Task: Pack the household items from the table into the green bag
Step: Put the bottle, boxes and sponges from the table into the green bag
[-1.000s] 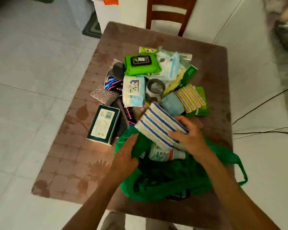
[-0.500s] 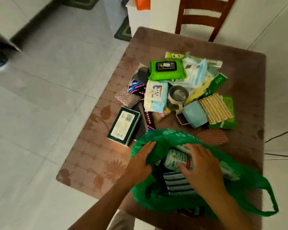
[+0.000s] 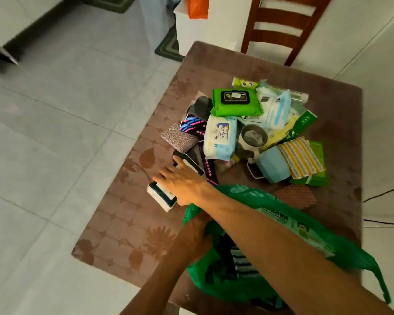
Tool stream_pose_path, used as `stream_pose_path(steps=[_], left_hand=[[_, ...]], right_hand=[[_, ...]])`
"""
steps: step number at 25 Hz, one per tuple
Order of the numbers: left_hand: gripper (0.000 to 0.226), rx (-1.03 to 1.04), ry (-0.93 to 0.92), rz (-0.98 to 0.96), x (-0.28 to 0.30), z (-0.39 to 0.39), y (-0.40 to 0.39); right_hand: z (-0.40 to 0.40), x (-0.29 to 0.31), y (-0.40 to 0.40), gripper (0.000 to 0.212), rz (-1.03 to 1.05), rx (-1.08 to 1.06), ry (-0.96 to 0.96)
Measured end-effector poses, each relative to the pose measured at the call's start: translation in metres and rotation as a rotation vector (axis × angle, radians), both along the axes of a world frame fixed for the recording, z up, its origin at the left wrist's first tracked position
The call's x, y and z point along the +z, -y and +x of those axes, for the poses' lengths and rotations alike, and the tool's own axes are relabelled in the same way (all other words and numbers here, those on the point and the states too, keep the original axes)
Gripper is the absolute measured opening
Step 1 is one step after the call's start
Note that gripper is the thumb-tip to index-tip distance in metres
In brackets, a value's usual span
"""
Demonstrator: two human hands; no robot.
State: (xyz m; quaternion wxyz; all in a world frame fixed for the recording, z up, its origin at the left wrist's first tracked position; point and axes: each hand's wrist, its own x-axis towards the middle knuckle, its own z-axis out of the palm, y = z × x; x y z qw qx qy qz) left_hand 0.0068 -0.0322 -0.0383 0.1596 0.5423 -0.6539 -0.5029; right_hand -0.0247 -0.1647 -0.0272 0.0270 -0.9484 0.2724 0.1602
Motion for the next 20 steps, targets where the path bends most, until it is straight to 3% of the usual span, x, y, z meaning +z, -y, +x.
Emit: stream_pose_path(steps=[4,6,10,14,17,20], left_hand=[[0.07,0.118,-0.033,0.04,0.005,0.008,0.002],[0.068,0.168,-0.023,-0.008,0.008,0.01,0.007],[0.068,0.189,-0.069,-0.07,0.035,0.009,0.015],[0.073,0.18,-0.113,-0.069,0.045,-0.001,0.015],[0.072,0.137,-0.065,-0.092,0.039,-0.007,0.012],[0.074,0.112,-0.029,-0.06,0.028,-0.018,0.004]], right_hand=[[-0.082,0.073,-0.033,0.087,0.23,-0.539,0.982],[-0.141,0.111,-0.077,0.092,0.362,-0.784,1.132],[-0.213,0.092,-0.175,0.102,0.479,-0.927,0.902],[-0.19,0.03,-0.2,0.079,0.312,-0.837,0.573],[-0.16,0.0,-0.197,0.079,0.26,-0.747,0.307],[-0.165,0.007,-0.197,0.07,0.398,-0.692,0.375]])
